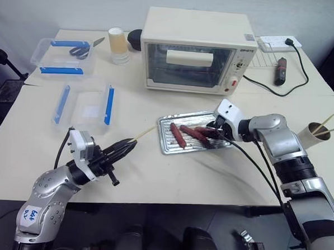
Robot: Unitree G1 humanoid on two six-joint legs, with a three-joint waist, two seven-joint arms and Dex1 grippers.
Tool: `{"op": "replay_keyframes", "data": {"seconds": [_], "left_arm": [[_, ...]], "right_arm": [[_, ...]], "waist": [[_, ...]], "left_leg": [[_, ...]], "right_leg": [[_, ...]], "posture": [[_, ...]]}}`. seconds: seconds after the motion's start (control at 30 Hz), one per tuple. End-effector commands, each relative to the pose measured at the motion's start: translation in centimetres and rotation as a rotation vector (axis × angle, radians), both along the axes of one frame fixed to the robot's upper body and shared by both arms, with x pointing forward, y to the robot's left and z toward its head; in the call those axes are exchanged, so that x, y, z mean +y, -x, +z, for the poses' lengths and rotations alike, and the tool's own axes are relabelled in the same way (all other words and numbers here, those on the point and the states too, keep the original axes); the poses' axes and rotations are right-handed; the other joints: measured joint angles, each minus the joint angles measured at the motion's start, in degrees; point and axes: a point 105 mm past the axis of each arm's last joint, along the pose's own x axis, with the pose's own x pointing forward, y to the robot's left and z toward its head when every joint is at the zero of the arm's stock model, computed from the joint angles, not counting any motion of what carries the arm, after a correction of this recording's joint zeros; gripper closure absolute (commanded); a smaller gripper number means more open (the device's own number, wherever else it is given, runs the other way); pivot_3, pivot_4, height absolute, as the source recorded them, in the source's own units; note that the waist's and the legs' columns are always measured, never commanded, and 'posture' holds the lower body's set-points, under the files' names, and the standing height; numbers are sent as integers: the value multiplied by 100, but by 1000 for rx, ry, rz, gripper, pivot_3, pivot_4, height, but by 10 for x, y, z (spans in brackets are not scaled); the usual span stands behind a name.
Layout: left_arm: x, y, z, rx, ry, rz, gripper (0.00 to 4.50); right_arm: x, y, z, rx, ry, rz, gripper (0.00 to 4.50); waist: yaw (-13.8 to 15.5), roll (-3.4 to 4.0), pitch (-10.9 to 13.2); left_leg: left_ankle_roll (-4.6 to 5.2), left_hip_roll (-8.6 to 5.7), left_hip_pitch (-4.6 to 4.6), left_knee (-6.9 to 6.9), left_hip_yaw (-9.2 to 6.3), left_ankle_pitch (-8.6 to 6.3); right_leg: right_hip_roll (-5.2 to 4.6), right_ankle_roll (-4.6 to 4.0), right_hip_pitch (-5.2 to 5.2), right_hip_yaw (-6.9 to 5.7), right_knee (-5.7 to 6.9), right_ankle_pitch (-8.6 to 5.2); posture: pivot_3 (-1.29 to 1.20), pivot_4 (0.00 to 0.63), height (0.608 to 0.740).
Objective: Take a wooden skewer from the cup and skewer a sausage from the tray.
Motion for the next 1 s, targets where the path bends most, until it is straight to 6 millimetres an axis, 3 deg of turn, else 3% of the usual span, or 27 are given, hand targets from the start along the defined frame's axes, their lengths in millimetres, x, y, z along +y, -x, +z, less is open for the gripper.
{"op": "replay_keyframes", "data": {"seconds": [0.03,0.17,0.27,0.33,0.4,0.8,1.0], "left_arm": [[-1,4,8,-48,-13,-5,4500],[-2,4,8,-50,-13,-5,4500],[-2,4,8,-51,-13,-6,4500],[-2,4,8,-51,-14,-7,4500],[-2,4,8,-50,-15,-8,4500],[-3,3,7,-51,-22,-26,4500],[-6,3,6,-49,-35,-47,4500]], "right_arm": [[4,-3,11,-34,-8,42,2534],[7,-5,9,-23,-9,63,2534],[9,-5,8,-20,-18,77,3120],[9,-5,8,-19,-23,82,3840],[10,-5,7,-12,-26,83,4279],[6,-2,10,-8,-39,96,4279],[3,3,26,-60,-61,142,4279]], "waist": [[-4,0,0],[-7,0,0],[-3,0,0],[-3,0,0],[-4,0,0],[-4,0,0],[-1,0,0]], "left_leg": [[0,0,0,0,0,0],[0,1,0,0,0,0],[0,1,0,0,0,0],[0,1,0,0,-1,0],[0,1,0,0,-1,0],[0,1,0,0,-2,0],[0,1,0,0,-2,0]], "right_leg": [[0,0,0,0,1,0],[0,0,0,0,1,0],[0,0,0,0,1,0],[0,0,0,0,1,0],[0,0,0,0,1,0],[0,0,0,0,1,0],[0,0,0,0,0,0]], "posture": [[0,150,740],[0,150,740],[0,150,740],[0,150,740],[0,150,740],[0,150,740],[0,150,740]]}}
